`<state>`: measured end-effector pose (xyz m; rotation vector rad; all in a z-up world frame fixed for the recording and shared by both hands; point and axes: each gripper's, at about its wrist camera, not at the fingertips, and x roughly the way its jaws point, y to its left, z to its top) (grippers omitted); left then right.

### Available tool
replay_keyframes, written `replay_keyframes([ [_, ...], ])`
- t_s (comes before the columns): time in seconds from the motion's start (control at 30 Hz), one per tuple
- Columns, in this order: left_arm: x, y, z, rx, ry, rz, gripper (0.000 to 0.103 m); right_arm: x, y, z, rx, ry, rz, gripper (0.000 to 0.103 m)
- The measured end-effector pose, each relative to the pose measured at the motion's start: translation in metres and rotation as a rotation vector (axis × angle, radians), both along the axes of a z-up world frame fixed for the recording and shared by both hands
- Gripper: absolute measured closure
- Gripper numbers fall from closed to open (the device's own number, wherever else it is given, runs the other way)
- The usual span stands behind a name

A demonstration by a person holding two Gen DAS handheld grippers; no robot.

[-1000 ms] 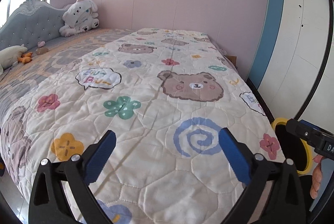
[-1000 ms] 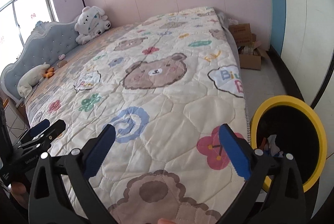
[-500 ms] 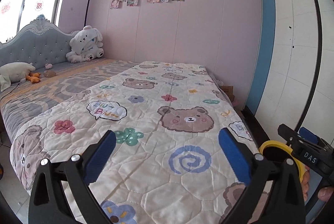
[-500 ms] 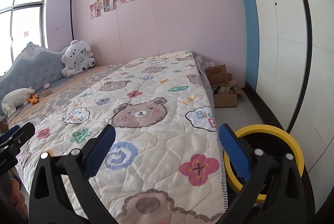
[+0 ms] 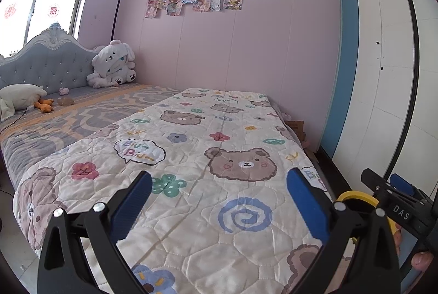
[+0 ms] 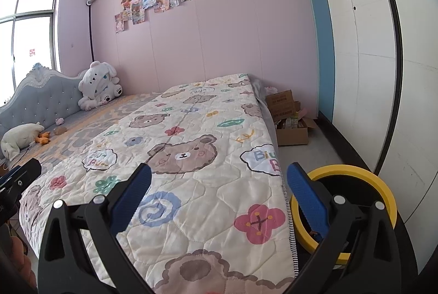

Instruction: Collect trash

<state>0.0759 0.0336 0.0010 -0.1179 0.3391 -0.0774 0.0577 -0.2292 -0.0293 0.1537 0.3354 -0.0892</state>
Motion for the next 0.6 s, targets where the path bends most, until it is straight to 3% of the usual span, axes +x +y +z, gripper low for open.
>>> replay_keyframes([
  [0.6, -0.0001, -0.0034, -0.0022, 0.011, 0.006, -0.007, 0.008, 0.0014, -0.0022, -0.0064, 0.018, 0.024, -0.004, 0.008],
])
